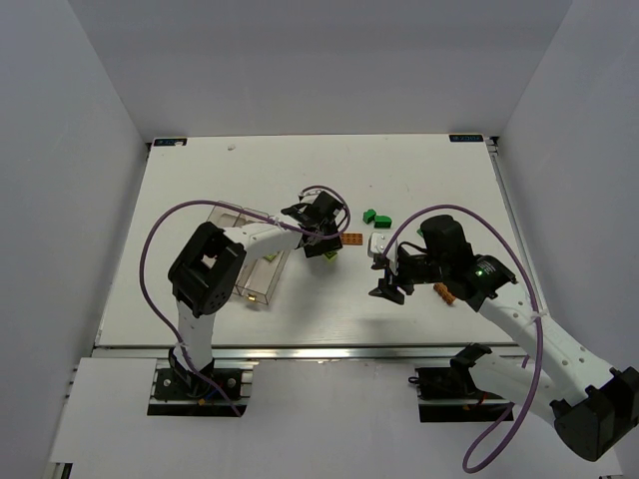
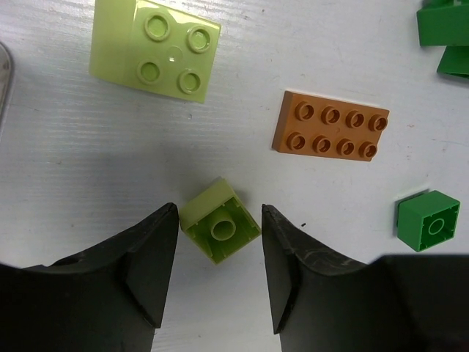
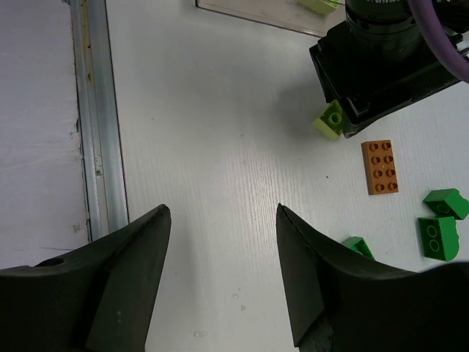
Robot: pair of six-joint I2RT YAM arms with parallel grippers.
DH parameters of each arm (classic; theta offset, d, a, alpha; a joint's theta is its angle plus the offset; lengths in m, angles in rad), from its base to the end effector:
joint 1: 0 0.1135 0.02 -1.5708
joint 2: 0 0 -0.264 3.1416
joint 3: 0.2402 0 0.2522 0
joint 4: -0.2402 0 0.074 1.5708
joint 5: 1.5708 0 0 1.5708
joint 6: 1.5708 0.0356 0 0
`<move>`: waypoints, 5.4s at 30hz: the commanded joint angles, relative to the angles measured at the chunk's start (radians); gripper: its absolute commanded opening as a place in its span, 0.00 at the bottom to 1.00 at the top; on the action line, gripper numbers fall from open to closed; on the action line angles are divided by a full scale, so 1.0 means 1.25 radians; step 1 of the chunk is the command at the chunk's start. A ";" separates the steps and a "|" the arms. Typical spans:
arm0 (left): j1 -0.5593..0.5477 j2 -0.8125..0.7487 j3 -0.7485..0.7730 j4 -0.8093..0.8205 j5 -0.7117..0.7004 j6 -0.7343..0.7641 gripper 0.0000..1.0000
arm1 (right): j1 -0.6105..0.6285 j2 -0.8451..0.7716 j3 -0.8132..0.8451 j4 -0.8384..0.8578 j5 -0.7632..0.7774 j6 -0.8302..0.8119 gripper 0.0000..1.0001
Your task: Sort the legos into containers by color
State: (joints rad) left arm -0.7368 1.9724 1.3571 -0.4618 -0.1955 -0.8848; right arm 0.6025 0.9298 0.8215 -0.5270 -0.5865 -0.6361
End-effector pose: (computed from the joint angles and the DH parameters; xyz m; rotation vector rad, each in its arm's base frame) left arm 0.3079 -0.2700 0.1682 -0.2609 2.6345 -0.3046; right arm 0.1500 0.1271 0.2968 -1.4983 1.5431 0.6239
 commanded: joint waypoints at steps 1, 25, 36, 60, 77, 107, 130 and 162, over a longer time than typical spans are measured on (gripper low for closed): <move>-0.005 -0.018 0.004 0.016 0.013 -0.001 0.59 | -0.001 -0.014 0.002 0.008 -0.009 -0.004 0.65; -0.005 0.012 0.009 0.016 0.061 0.028 0.61 | -0.001 -0.021 0.002 0.004 -0.013 -0.004 0.66; -0.005 0.001 -0.003 0.018 0.078 0.043 0.48 | -0.001 -0.024 0.002 0.003 -0.017 -0.007 0.66; -0.024 0.033 0.070 -0.063 0.074 0.163 0.70 | -0.001 -0.024 0.003 0.002 -0.019 -0.007 0.66; -0.025 0.025 0.038 -0.036 0.201 0.259 0.72 | -0.002 -0.024 0.002 0.002 -0.019 -0.007 0.66; -0.083 -0.137 0.027 -0.108 -0.078 0.379 0.05 | -0.001 -0.020 0.003 -0.004 -0.027 -0.008 0.66; 0.129 -0.212 -0.027 -0.124 -0.244 0.482 0.18 | -0.001 -0.015 0.002 -0.008 -0.030 -0.009 0.66; 0.128 -0.761 -0.310 0.135 -0.074 0.461 0.98 | 0.011 0.230 0.018 0.313 0.161 0.032 0.89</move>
State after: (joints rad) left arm -0.5735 1.1053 1.0245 -0.3946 -0.3317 -0.3042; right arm 0.6067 1.1561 0.8227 -0.3725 -0.4778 -0.6167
